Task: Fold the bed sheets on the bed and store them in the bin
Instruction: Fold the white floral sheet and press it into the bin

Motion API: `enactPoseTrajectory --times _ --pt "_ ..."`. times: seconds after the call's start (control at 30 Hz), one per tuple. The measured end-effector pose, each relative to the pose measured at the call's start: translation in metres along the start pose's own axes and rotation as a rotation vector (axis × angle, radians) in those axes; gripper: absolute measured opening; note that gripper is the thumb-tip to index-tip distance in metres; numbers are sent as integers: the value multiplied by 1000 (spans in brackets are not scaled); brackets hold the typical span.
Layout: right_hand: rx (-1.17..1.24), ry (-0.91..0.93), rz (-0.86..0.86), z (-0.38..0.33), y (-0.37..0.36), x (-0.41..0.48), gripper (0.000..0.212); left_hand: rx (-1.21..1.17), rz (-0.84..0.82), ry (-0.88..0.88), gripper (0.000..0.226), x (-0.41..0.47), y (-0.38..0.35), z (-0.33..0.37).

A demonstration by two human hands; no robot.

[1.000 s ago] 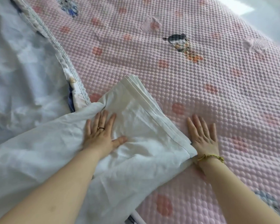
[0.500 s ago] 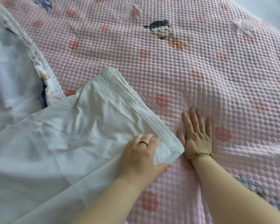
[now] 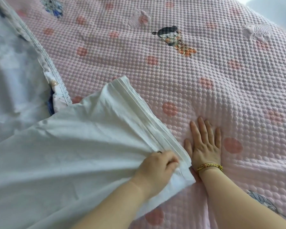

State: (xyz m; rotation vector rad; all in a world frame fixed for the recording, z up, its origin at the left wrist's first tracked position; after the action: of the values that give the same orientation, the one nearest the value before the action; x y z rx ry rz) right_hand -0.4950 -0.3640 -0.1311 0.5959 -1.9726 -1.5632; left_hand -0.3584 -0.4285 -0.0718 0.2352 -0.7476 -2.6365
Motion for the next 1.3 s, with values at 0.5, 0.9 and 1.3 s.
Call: enactPoseTrajectory --times 0.5,0.9,1.3 --pt "-13 -5 -34 -1 -2 0 54 800 14 379 66 32 102 -106" --pt "-1 -81 -192 -5 6 -2 79 749 235 274 61 -129 120 -72" --pt "903 -738 -452 -26 80 -48 28 670 166 274 71 -298 96 -67"
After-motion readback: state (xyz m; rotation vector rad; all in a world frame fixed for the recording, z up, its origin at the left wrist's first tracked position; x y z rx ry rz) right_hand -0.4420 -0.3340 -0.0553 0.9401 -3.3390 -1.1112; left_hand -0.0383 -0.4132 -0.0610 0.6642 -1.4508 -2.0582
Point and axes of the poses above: each hand's wrist, its own x-axis towards the middle knuckle, its own y-axis out of the back of the hand, z = x × y, the point moved 4 cm from there along x, towards the middle knuckle, and after that the axes turned 11 degrees about -y, right-handed, at the moved point
